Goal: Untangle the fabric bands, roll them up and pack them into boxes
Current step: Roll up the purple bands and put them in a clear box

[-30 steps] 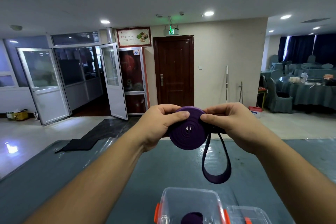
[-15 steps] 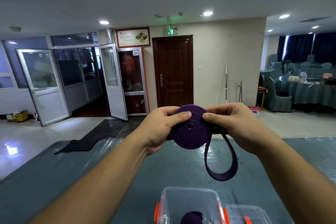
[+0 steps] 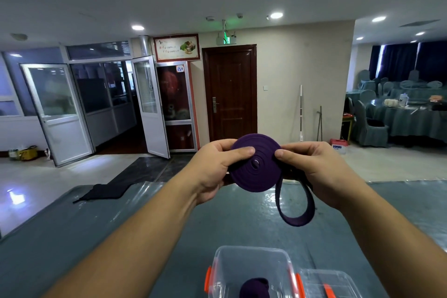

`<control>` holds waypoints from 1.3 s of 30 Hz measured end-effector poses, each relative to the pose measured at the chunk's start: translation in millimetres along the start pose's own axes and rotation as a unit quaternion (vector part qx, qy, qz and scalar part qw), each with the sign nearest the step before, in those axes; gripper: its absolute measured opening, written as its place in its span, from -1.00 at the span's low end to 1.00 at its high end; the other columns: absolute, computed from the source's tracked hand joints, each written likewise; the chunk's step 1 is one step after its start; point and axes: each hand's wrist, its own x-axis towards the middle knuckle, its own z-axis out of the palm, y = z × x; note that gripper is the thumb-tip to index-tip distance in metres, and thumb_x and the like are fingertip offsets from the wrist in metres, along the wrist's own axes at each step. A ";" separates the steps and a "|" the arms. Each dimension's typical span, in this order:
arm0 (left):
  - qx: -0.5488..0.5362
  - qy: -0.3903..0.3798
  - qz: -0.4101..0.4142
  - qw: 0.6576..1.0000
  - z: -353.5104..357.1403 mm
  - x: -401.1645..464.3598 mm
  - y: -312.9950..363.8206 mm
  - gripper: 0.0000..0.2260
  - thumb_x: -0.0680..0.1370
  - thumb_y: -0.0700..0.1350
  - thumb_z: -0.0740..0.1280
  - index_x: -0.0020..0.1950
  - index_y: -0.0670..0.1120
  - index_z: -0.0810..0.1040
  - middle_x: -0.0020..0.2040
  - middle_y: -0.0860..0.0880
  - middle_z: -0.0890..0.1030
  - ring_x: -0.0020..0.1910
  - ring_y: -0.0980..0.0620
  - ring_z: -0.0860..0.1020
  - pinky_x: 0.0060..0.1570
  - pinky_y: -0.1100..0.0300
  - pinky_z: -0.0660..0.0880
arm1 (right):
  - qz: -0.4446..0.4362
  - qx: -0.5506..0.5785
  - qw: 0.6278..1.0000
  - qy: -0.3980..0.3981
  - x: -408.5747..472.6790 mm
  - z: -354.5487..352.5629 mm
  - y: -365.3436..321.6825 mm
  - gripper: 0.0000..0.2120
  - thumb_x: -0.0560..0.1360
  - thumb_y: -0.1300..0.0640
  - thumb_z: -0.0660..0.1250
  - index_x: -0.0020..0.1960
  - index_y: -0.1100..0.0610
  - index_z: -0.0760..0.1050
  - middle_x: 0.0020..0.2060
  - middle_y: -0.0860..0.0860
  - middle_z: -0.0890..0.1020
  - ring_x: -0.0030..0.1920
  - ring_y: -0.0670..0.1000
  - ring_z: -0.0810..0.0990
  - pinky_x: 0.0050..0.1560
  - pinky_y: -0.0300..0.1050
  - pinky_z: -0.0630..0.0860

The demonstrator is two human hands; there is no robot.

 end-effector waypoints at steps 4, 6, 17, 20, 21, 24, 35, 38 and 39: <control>0.072 -0.010 -0.007 0.997 -5.4 0.0 2.9 -0.80 0.51 -0.20 0.52 0.12 -0.19 0.71 0.01 -0.19 0.75 -0.03 -0.12 0.73 -0.01 0.04 0.66 | 0.003 0.005 1.000 0.004 0.7 2.7 2.1 -0.78 0.48 0.25 0.43 0.10 0.31 0.68 -0.04 0.26 0.75 -0.02 0.23 0.73 -0.03 -0.05 0.71; 0.027 -0.001 0.008 1.000 -2.6 0.3 -0.1 -0.79 0.53 -0.18 0.50 0.14 -0.20 0.70 0.04 -0.22 0.74 -0.03 -0.12 0.72 -0.01 0.04 0.65 | -0.024 0.043 0.998 0.044 1.0 8.1 3.7 -0.76 0.45 0.24 0.46 0.10 0.26 0.66 -0.06 0.25 0.75 -0.03 0.24 0.73 0.01 0.03 0.72; -0.014 0.027 -0.008 1.000 3.5 -2.0 -4.7 -0.76 0.53 -0.21 0.49 0.19 -0.16 0.68 0.08 -0.18 0.74 0.09 -0.16 0.72 0.11 -0.08 0.64 | -0.062 0.073 0.987 0.129 -2.9 14.5 19.5 -0.77 0.52 0.35 0.42 0.17 0.24 0.67 -0.03 0.18 0.76 0.00 0.17 0.76 0.02 0.01 0.71; 0.062 0.001 -0.016 0.998 -4.3 -2.7 0.3 -0.77 0.50 -0.23 0.52 0.15 -0.17 0.70 0.05 -0.18 0.75 0.08 -0.20 0.72 0.11 -0.07 0.65 | -0.057 0.052 0.990 0.116 -2.9 11.8 19.5 -0.80 0.51 0.35 0.44 0.12 0.22 0.68 -0.05 0.19 0.77 -0.03 0.19 0.76 0.00 0.02 0.72; 0.046 0.003 -0.006 0.999 -4.0 -2.3 0.8 -0.77 0.51 -0.24 0.51 0.16 -0.19 0.69 0.05 -0.19 0.75 0.05 -0.17 0.73 0.06 -0.02 0.66 | -0.060 0.065 0.989 0.119 -2.8 12.7 19.5 -0.80 0.50 0.35 0.44 0.12 0.23 0.68 -0.06 0.18 0.77 -0.03 0.20 0.76 0.00 0.02 0.72; -0.017 0.027 0.020 0.999 3.4 -1.2 -4.5 -0.78 0.54 -0.24 0.47 0.19 -0.19 0.67 0.07 -0.21 0.74 0.01 -0.12 0.72 -0.04 0.06 0.66 | -0.061 0.097 0.984 0.136 -0.8 17.0 20.0 -0.76 0.51 0.33 0.44 0.17 0.22 0.66 -0.04 0.16 0.77 -0.01 0.17 0.76 0.01 -0.01 0.71; 0.000 0.002 -0.005 1.000 6.6 3.1 -7.4 -0.76 0.49 -0.22 0.51 0.15 -0.15 0.70 0.07 -0.17 0.75 0.01 -0.08 0.71 0.10 -0.05 0.62 | -0.041 0.098 0.988 0.110 -1.8 1.7 14.5 -0.74 0.49 0.31 0.44 0.17 0.21 0.66 -0.02 0.16 0.77 -0.02 0.15 0.77 -0.05 -0.09 0.72; -0.045 0.016 0.006 0.999 13.3 4.9 -13.7 -0.58 0.38 -0.15 0.54 0.23 -0.15 0.66 0.10 -0.16 0.74 0.03 -0.06 0.70 0.09 -0.04 0.63 | -0.053 0.128 0.982 0.130 -1.7 2.4 15.9 -0.75 0.50 0.32 0.43 0.17 0.22 0.66 -0.02 0.16 0.77 -0.02 0.13 0.77 -0.08 -0.15 0.70; -0.050 0.017 0.005 0.999 14.0 5.5 -15.0 -0.55 0.36 -0.14 0.54 0.25 -0.15 0.66 0.11 -0.16 0.74 0.05 -0.07 0.70 0.12 -0.06 0.62 | -0.055 0.127 0.981 0.134 -1.5 1.8 16.7 -0.76 0.50 0.32 0.43 0.16 0.22 0.67 -0.03 0.17 0.77 -0.03 0.13 0.77 -0.09 -0.16 0.69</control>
